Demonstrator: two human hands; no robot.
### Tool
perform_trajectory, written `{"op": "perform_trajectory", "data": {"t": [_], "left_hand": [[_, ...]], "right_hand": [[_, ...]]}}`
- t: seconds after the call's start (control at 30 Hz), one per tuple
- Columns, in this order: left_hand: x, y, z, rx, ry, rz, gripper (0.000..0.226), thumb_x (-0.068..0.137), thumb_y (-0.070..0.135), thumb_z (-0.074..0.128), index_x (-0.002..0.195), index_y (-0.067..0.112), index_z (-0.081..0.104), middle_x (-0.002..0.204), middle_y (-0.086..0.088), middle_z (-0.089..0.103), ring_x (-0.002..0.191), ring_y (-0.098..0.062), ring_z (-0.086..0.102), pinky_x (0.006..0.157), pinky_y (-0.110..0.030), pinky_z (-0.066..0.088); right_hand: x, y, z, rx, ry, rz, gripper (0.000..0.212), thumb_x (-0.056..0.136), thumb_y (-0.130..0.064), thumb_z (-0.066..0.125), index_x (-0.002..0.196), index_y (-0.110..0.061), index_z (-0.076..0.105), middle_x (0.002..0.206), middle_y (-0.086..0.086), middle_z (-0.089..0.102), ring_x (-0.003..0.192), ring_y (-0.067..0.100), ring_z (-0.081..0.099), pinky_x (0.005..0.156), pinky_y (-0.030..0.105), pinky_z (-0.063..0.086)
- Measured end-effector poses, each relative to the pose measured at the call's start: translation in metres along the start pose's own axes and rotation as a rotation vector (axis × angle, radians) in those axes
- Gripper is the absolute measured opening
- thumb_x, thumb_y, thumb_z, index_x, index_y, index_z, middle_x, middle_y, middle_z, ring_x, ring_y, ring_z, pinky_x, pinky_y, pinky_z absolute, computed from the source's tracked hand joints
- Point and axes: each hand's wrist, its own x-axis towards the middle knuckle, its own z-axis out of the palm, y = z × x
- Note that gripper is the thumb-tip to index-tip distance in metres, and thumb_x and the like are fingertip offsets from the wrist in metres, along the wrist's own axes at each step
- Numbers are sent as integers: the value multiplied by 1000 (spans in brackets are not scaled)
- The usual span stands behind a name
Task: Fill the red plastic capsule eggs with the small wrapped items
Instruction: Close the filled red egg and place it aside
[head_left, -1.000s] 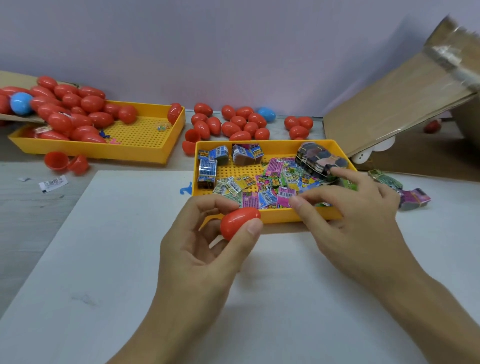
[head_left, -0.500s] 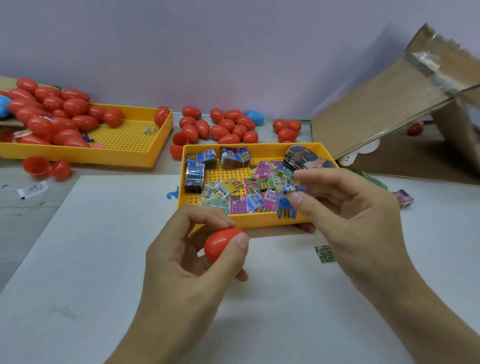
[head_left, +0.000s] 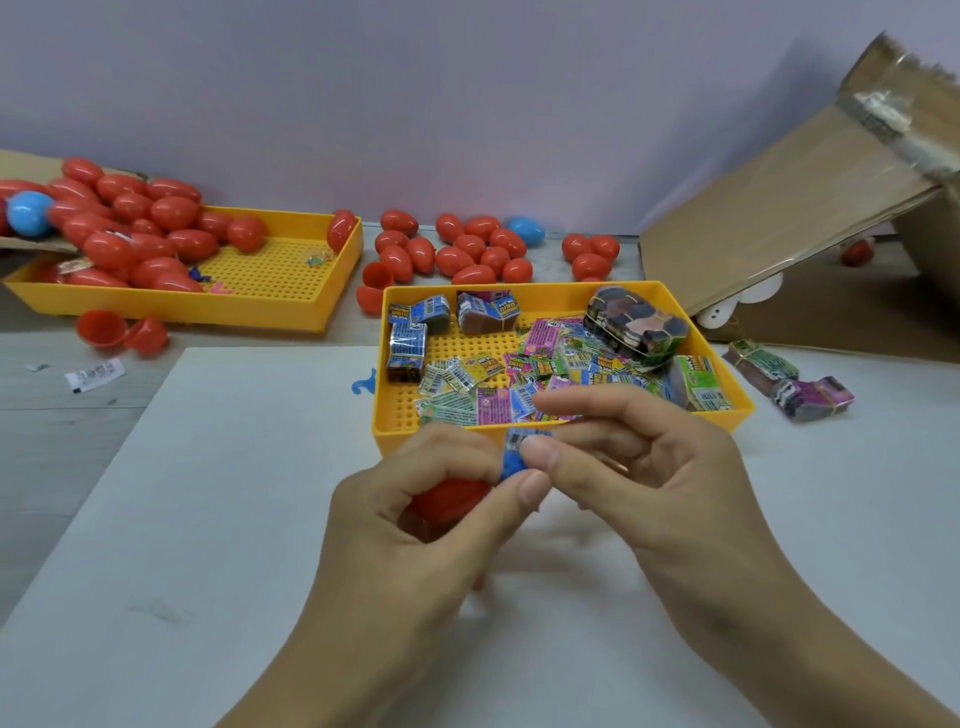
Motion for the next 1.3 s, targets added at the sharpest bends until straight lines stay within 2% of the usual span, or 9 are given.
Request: {"op": "perform_trajectory", "data": {"t": [0.2,0.33,0.57,0.67,0.8,0.93,1.13,1.23,1.3], "left_hand": [[2,0,-2,-152,23,-155,23,74,40,72,72,18,77,70,0,57,47,-20,50,46,-25,43],[2,2,-2,-93,-18,-128,22,76,40,70,79,20,78,76,6,62,49,-17,53,48,-26,45],[2,2,-2,-29,-13,-83,19,79,41,69,80,26,79,77,9,63,49,-12,51,46,-26,43],[2,0,-2,30,-45,-50,20,82,43,65,78,28,77,76,13,63,55,-4,55,55,-17,43],[1,-1,-1,87,-62,-17,19,85,43,63,83,28,76,77,14,62,65,-1,56,57,-12,41],[1,0,-3,100,25,3,15,84,42,64,86,35,77,82,11,66,66,-1,57,58,-12,43],[2,4,-3,-109,90,-68,19,80,40,68,79,23,77,68,8,55,49,-9,42,43,-21,34],[3,3,-4,-201,94,-156,25,76,41,69,76,17,76,66,-8,47,50,-18,32,42,-21,28],[4,0,-6,-235,86,-212,28,74,43,70,76,15,77,65,-12,44,53,-27,28,42,-22,27]], "right_hand": [[4,-1,-6,50,-121,97,27,75,-27,71,101,-31,78,84,3,73,70,10,57,54,18,41],[2,2,-3,-101,-102,22,15,74,-26,71,87,-28,79,67,-12,63,59,-1,52,55,9,41],[2,1,-6,-156,-42,-45,11,72,-26,73,81,-28,77,73,-7,62,66,6,54,55,14,42],[2,2,-4,-148,-80,-38,7,72,-26,73,78,-25,76,68,-11,60,64,6,52,53,13,40],[2,2,-4,-158,-48,-63,2,72,-24,73,72,-22,74,65,-8,60,62,7,50,52,13,38],[3,1,-6,-151,-13,-65,5,69,-25,74,68,-20,73,61,2,57,58,8,47,50,15,36],[1,0,-5,-144,-55,-88,7,70,-31,77,71,-25,77,64,0,61,60,10,50,51,14,37],[1,1,-7,-197,-47,-81,10,71,-34,76,72,-24,77,65,7,62,60,17,51,51,18,37],[1,1,-8,-203,-39,-54,11,71,-34,75,70,-23,76,63,8,60,56,9,47,49,14,34]]}}
